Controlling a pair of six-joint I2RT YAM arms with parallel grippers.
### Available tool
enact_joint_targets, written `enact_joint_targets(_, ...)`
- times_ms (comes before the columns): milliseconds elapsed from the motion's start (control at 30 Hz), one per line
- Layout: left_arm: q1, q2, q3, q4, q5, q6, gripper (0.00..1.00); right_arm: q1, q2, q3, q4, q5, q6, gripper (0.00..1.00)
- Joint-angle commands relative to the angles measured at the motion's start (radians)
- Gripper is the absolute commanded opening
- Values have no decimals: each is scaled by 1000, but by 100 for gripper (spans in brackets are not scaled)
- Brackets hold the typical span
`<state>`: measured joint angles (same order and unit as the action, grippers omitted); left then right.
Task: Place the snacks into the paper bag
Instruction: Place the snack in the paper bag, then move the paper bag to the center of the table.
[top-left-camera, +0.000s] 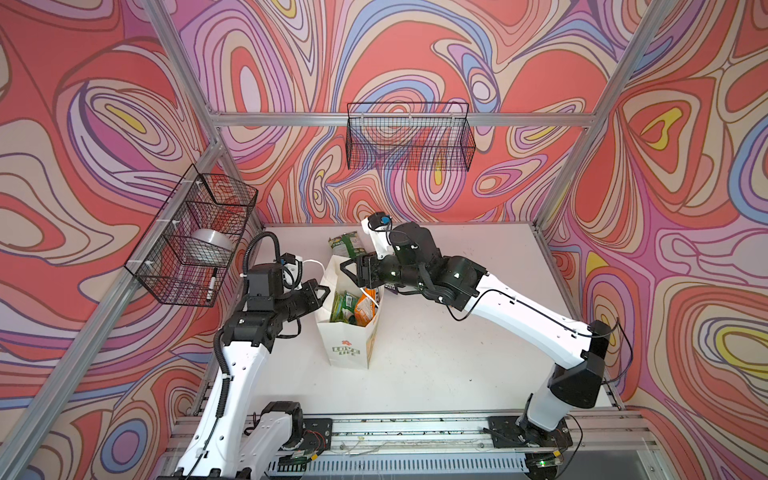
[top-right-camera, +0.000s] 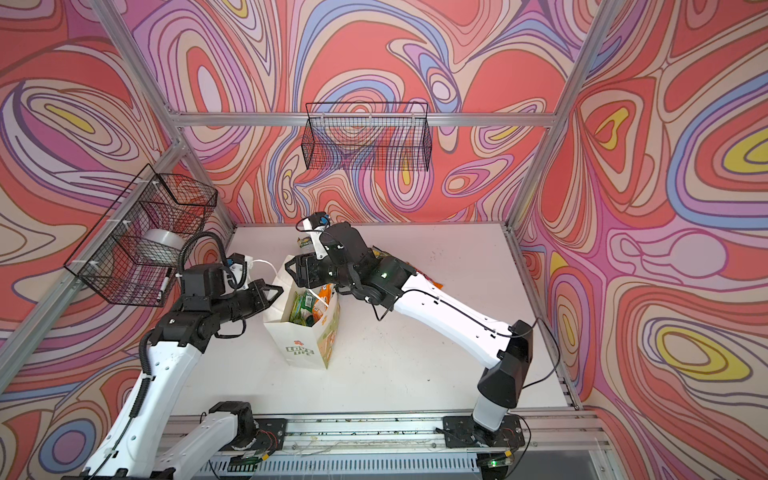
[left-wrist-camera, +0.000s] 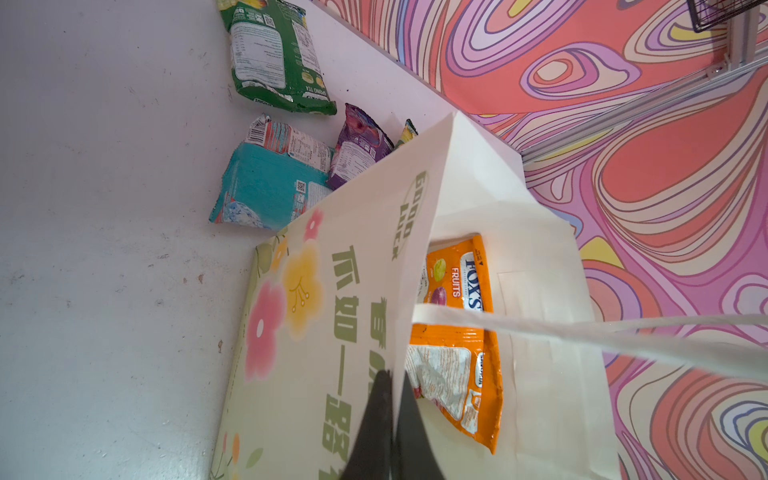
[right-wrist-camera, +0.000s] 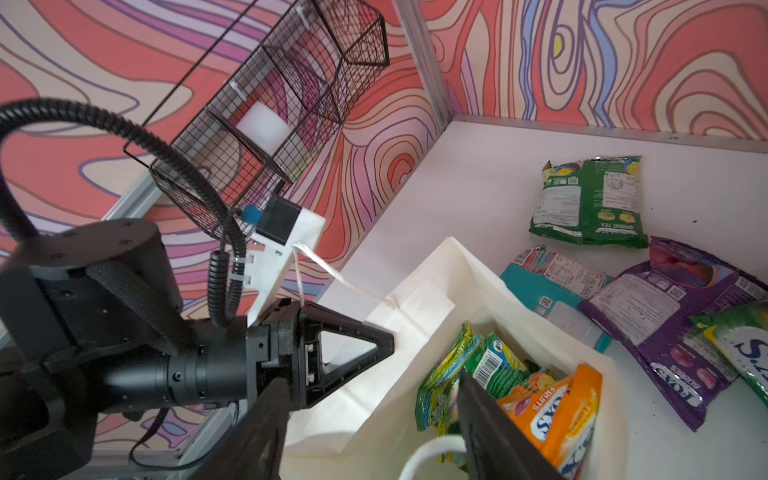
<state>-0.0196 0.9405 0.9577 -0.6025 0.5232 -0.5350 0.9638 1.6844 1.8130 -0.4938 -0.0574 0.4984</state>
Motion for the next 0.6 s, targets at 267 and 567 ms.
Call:
enact_joint_targets(267,3,3,10,-19,-60,7,0,4,-213,-80,-80,380,-127,85)
enact_joint_targets(567,2,8,30,-97,-275,-97,0,-218,-304,-335,-91,317,-47,92)
